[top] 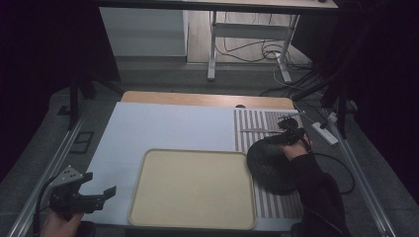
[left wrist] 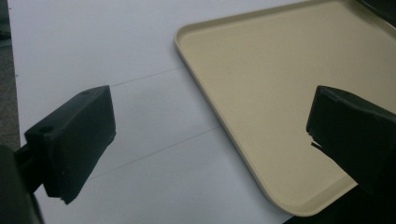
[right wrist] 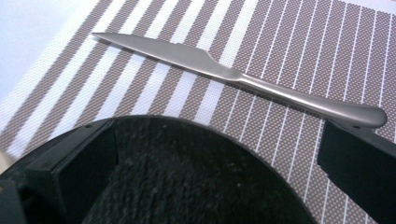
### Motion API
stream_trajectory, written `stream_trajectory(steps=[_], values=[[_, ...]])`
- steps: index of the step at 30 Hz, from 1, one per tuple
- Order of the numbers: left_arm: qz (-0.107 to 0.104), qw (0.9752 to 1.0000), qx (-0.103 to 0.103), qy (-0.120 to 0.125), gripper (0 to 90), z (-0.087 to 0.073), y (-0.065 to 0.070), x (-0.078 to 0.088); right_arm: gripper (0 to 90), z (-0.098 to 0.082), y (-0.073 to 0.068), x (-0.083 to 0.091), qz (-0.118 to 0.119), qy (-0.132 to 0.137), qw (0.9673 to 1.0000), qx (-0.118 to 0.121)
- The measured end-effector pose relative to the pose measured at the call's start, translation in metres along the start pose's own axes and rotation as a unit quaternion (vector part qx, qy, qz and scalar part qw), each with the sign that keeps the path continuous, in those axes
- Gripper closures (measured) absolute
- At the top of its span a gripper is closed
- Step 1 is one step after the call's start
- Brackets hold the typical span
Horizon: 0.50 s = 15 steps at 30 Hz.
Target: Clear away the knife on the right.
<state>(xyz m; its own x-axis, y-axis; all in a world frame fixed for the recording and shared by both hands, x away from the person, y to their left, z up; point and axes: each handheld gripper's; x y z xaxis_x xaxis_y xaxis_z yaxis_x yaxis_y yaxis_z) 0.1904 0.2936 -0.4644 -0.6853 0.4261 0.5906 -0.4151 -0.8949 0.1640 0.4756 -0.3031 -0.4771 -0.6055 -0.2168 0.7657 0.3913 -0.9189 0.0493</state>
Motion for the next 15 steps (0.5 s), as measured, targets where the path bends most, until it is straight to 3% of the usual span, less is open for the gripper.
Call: stream_trajectory(steps=[12, 15], values=[[-0.002, 1.0, 0.002, 0.001, 2.4, 0.0, 0.0, 0.0, 0.0, 0.01, 0.007, -0.013, -0.023, -0.004, 0.9997, -0.001], [-0.002, 1.0, 0.001, 0.001, 2.4, 0.0, 0.0, 0.0, 7.4, 0.014, 0.012, -0.016, -0.033, -0.008, 0.9994, 0.003]])
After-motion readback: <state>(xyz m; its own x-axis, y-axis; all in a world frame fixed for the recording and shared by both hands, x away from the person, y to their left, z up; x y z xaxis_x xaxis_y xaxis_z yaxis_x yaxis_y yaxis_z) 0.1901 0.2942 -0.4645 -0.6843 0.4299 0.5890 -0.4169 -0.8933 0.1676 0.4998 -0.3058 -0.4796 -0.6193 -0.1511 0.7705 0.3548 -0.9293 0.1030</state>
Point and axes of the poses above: each handheld gripper's, and its own axes: x roughly backward along the jaws, z roughly out of its top, y roughly to its right, and after that the axes turned 3 degrees about y, right-handed
